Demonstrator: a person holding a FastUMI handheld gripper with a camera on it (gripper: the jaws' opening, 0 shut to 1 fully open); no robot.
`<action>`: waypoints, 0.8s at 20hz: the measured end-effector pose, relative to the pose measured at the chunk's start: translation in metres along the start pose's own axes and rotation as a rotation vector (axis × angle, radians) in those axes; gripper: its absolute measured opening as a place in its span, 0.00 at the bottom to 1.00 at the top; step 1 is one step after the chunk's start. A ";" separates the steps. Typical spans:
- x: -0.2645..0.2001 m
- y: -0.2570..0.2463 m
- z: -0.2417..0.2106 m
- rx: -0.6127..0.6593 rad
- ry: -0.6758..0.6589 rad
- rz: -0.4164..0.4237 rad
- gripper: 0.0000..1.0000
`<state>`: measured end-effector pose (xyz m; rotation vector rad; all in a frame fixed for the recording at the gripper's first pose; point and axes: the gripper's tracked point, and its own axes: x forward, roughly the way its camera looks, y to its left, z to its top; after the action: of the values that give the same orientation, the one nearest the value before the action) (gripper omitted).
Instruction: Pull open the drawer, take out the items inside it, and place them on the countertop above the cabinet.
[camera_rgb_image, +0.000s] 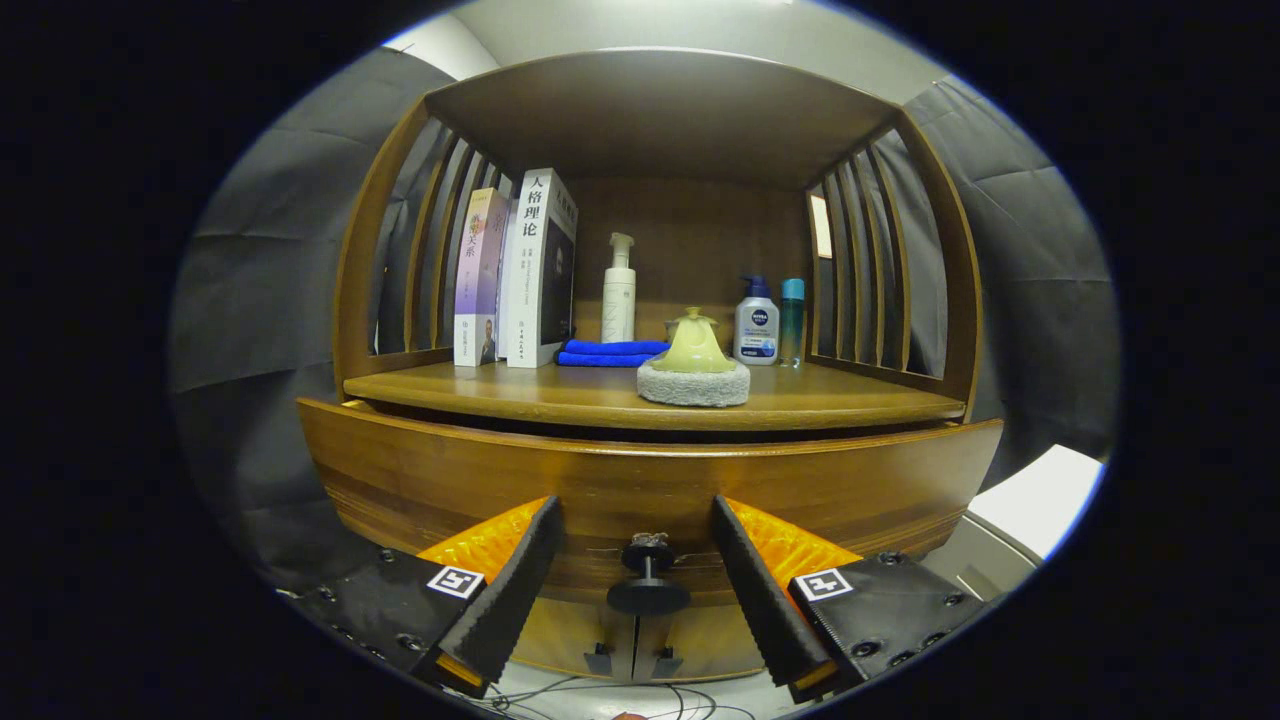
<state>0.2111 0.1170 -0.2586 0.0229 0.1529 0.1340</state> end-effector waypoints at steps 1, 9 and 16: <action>0.003 0.000 0.000 -0.004 -0.002 0.003 0.97; 0.029 -0.002 0.002 -0.008 -0.005 0.017 0.97; 0.030 0.001 0.005 0.033 -0.031 0.001 0.97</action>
<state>0.2412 0.1215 -0.2578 0.0582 0.1243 0.1315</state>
